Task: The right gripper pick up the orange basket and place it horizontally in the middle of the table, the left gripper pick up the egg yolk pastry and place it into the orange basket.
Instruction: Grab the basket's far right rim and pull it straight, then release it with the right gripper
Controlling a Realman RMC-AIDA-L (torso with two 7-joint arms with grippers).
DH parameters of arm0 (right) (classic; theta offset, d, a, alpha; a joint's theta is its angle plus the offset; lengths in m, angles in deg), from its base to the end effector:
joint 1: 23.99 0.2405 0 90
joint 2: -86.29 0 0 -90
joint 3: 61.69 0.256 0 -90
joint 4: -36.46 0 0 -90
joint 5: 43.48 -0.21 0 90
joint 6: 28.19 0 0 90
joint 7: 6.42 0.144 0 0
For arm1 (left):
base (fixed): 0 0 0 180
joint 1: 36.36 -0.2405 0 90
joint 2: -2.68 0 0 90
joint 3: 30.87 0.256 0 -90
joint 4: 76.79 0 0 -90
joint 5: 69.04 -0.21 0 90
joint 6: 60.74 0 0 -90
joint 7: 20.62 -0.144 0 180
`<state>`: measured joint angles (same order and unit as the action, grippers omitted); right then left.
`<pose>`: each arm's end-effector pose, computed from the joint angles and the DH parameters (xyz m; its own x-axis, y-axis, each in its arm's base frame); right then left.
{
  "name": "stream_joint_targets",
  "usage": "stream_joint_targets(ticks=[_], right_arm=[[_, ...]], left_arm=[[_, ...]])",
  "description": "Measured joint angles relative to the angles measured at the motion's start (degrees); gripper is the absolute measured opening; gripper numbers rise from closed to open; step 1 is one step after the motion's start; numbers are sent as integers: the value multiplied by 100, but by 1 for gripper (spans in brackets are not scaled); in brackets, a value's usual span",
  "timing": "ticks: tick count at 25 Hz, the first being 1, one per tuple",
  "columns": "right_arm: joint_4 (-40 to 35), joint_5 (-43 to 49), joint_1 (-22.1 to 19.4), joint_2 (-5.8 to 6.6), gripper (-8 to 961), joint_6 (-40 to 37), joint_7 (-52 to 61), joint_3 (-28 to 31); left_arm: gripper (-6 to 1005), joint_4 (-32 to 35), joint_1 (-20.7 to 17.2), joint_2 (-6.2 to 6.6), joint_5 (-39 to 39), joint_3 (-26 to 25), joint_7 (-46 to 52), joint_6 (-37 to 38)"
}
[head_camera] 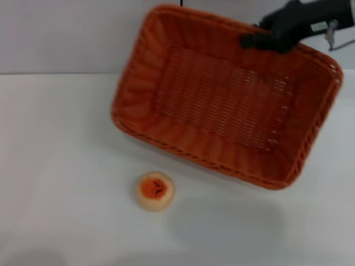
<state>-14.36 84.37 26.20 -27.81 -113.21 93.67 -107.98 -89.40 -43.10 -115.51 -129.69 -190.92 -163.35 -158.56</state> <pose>0.1463 0.4298 0.0497 0.9550 -0.2071 -0.2122 -0.2625 -0.9232 -0.2806 -0.4200 0.1058 0.0926 0.6046 -0.1988 0.7713 0.7956 0.1041 -0.5968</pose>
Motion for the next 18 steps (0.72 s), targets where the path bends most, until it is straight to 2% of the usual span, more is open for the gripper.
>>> stream_joint_targets(ticks=[4,5,9,18], right_arm=[[444,-278,196,15,165,185,-504,-37],[543,-278,253,15,165,244,-591,-60],[904,-229,455,6,166,301,-1046,-168],[963,-248,645,-79,166,276,-1494,-855]], left_arm=[[835,5,-86,-2,0,0,-6,-90],[835,-9,-245,-2,0,0,-7,-255],[835,-13,-402,-2,0,-8,-7,-442],[834,69,-513,-17,0,14,-75,-649]])
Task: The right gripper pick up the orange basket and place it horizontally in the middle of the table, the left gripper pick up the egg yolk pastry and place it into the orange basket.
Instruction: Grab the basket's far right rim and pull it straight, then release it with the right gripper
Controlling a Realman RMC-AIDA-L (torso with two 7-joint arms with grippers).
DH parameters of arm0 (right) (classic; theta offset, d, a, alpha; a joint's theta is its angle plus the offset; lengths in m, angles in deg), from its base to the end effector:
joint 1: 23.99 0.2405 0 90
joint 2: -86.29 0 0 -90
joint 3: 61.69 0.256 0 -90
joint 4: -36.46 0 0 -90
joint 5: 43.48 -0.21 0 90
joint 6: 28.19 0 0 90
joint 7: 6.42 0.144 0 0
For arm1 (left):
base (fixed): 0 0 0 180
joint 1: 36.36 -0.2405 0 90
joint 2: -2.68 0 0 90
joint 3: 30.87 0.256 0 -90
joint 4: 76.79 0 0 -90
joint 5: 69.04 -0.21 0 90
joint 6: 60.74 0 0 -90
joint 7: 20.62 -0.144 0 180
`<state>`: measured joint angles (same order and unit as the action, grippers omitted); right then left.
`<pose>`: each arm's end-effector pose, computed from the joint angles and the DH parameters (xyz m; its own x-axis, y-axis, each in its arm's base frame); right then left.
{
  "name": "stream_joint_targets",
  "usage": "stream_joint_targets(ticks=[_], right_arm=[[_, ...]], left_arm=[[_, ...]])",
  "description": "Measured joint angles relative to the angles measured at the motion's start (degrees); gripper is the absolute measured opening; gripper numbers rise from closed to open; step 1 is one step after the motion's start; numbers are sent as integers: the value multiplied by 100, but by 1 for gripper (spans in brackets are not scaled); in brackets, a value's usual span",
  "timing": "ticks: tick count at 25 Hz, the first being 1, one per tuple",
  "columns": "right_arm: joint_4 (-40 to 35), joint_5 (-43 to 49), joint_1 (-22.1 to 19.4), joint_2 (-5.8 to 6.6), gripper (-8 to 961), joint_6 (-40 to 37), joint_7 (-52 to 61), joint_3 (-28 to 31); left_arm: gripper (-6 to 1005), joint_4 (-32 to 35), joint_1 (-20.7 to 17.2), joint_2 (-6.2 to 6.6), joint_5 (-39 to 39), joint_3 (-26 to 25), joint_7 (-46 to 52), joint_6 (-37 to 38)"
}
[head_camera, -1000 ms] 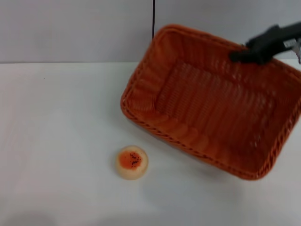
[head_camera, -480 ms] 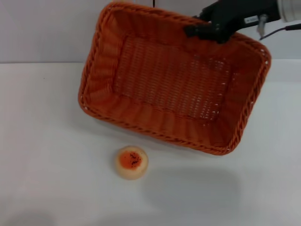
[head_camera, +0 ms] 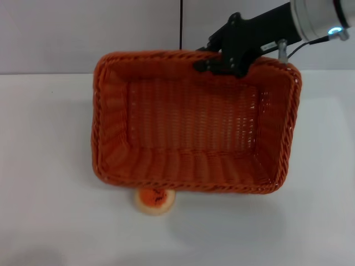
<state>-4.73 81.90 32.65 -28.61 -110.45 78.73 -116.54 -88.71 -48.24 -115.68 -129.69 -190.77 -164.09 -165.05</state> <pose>0.1141 0.4273 -0.0027 0.9920 0.0733 -0.1031 0.0551 -0.9839 -0.1698 -0.4115 0.0663 0.0928 0.6190 -0.2275 0.7517 0.7835 0.1124 -0.6111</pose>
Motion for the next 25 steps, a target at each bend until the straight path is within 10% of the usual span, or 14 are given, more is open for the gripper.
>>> stream_joint_targets(ticks=[25], right_arm=[[185,-386,-3,-331,166,-116,-374,-261]], left_arm=[[832,275,252,3,-9,48,1,-152]])
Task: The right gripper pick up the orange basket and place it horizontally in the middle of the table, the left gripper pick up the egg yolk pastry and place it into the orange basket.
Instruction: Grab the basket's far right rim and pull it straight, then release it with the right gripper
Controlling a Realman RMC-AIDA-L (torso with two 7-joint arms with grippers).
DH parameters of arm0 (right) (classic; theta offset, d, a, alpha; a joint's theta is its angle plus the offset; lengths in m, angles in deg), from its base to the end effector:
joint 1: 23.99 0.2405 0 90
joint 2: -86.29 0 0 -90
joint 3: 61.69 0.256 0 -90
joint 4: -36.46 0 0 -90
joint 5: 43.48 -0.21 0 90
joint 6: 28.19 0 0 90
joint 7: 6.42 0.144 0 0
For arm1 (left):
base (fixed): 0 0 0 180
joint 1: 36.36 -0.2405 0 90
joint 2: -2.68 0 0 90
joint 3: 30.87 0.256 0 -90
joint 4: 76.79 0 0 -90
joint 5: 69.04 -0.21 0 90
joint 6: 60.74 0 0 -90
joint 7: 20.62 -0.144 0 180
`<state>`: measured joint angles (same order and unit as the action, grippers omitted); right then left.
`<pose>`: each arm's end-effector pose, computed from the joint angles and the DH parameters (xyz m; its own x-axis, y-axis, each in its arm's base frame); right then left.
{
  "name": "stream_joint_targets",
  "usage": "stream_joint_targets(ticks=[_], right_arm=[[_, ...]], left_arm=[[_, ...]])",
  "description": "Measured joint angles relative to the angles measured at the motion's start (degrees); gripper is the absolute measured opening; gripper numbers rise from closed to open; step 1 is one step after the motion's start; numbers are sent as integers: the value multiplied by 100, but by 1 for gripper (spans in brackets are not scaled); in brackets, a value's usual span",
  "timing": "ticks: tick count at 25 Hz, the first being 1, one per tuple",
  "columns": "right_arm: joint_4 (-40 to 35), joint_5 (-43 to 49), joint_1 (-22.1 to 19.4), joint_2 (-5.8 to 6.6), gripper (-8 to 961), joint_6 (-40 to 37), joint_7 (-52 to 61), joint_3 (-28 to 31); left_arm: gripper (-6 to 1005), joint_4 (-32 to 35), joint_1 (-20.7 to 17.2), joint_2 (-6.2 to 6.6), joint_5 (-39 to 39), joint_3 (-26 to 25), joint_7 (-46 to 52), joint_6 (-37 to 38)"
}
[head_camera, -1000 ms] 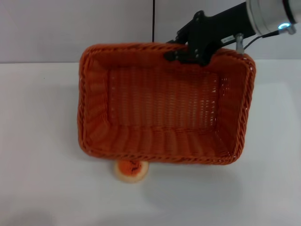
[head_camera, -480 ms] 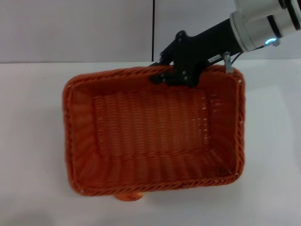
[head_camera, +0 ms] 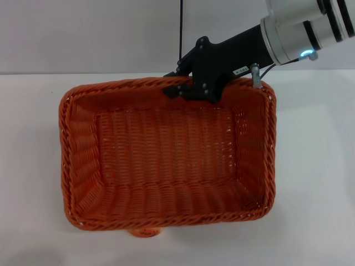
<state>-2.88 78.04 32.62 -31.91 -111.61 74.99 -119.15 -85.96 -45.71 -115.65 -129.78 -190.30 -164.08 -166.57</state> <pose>0.1023 0.4057 -0.0356 0.9780 0.1204 -0.1703 0.1091 -0.9913 -0.0742 -0.4045 0.0816 0.0843 0.5732 -0.2621 0.7764 0.8132 0.0653 -0.5784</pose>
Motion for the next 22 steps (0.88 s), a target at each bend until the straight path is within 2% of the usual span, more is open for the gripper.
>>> stream_joint_targets(ticks=[8,12,19,22], right_arm=[[4,26,-84,-46,165,195,11,-57],[-3,34,-148,-52,212,307,-47,-159],[-54,2,-288,-79,293,727,-83,-684],[-57,-27,-336,-102,296,869,-196,-743]], left_arm=[[831,-22,40,4,0,0,3,9],[831,-28,48,4,1,0,3,15],[830,0,48,4,1,21,3,-6],[830,-5,47,4,1,48,3,-12]])
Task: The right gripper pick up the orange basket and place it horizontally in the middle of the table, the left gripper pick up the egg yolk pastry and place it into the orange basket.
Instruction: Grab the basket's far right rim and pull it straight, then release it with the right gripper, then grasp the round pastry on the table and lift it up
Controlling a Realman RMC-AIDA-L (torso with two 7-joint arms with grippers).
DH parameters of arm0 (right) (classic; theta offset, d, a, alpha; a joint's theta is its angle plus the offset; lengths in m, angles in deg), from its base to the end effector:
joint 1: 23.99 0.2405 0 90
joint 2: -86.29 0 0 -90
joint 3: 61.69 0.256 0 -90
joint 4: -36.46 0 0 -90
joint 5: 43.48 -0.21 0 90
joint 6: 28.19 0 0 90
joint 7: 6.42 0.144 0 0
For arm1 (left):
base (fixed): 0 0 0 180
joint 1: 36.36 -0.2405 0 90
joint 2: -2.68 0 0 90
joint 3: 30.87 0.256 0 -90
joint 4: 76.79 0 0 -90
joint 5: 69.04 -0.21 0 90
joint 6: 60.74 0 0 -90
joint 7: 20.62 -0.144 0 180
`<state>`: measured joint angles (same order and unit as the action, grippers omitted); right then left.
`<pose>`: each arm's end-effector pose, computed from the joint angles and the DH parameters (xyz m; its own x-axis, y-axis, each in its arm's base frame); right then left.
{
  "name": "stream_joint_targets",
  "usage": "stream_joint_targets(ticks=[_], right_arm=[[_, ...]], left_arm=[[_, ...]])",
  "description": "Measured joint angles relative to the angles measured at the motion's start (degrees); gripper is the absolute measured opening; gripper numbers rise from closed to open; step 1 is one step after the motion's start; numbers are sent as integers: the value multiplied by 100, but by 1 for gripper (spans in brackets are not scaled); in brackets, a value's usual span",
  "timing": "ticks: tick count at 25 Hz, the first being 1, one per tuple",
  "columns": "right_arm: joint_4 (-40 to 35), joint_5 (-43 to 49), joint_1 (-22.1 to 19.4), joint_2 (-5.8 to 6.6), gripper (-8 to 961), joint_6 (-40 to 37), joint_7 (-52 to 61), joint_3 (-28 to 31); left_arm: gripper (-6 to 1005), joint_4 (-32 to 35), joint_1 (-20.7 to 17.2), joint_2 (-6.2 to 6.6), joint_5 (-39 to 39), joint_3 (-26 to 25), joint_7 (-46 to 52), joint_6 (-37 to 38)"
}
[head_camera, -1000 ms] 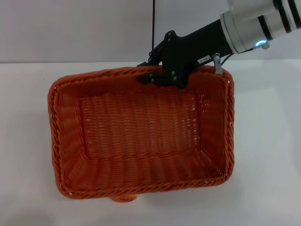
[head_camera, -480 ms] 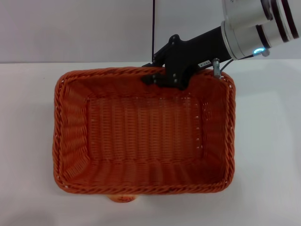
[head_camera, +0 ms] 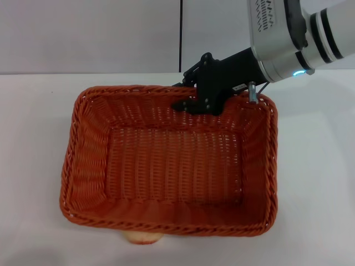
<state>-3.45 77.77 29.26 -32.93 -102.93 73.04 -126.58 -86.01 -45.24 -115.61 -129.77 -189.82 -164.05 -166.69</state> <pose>0.1229 0.4059 -0.0553 0.9853 0.1532 -0.0757 0.1413 -0.9795 -0.1436 -0.4031 0.0853 0.0837 0.5696 -0.2652 0.7779 0.8138 0.0497 -0.5790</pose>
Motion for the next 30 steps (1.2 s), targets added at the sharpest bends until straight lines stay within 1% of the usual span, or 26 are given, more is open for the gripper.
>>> stream_joint_targets(ticks=[4,8,12,13,14,16,17,18,19,21,22,23,24,25,26,27,28,29,30], right_arm=[[-158,-46,-103,-5,299,150,-131,-11],[-583,-61,-296,-9,301,150,-131,-14],[-659,-200,-377,-13,303,121,-126,-33],[-727,-381,-465,-13,304,123,-158,-123],[-727,-381,-465,-13,304,123,-158,-123],[-866,-553,-599,-8,305,127,-158,-284],[-937,-612,-659,-8,341,126,-147,-340],[-1198,-835,-879,-9,377,114,-71,-463],[-1198,-835,-879,-9,412,114,-71,-463],[-1495,-1208,-1172,-11,484,117,-21,-536],[-1692,-1542,-1393,-10,511,136,-13,-556],[-2026,-2122,-1825,-6,537,166,-9,-547],[-2026,-2122,-1825,-6,564,166,-9,-547],[-2165,-2409,-2037,-4,590,181,-8,-532],[-2402,-3084,-2535,3,617,231,-25,-504],[-2402,-3084,-2535,3,617,231,-25,-504],[-2524,-3661,-2994,10,617,322,-108,-464],[-2524,-3661,-2994,10,617,322,-108,-464],[-2548,-3951,-3220,10,617,364,-167,-424]], left_arm=[[830,0,4,0,0,4,0,-10],[829,7,8,0,0,14,0,-14],[829,4,9,0,0,18,0,-14],[829,3,13,0,0,22,0,-14],[829,5,17,0,-1,25,0,-12],[829,6,18,0,0,39,0,1],[828,6,18,0,0,39,0,1],[828,-13,18,0,2,125,0,22],[828,-47,17,4,-4,209,0,23],[828,-273,-16,32,-87,565,35,20],[828,-273,-16,32,-87,565,35,20],[828,-273,-16,32,-87,565,35,20],[828,-273,-16,32,-87,565,35,20],[828,-856,-67,94,-542,904,444,58],[828,-1176,-79,135,-893,889,786,88],[828,-1176,-79,135,-893,889,786,88],[828,-1176,-79,135,-893,889,786,88],[827,-1488,-93,181,-1232,858,1159,99],[827,-2046,-139,248,-1741,837,1614,116]])
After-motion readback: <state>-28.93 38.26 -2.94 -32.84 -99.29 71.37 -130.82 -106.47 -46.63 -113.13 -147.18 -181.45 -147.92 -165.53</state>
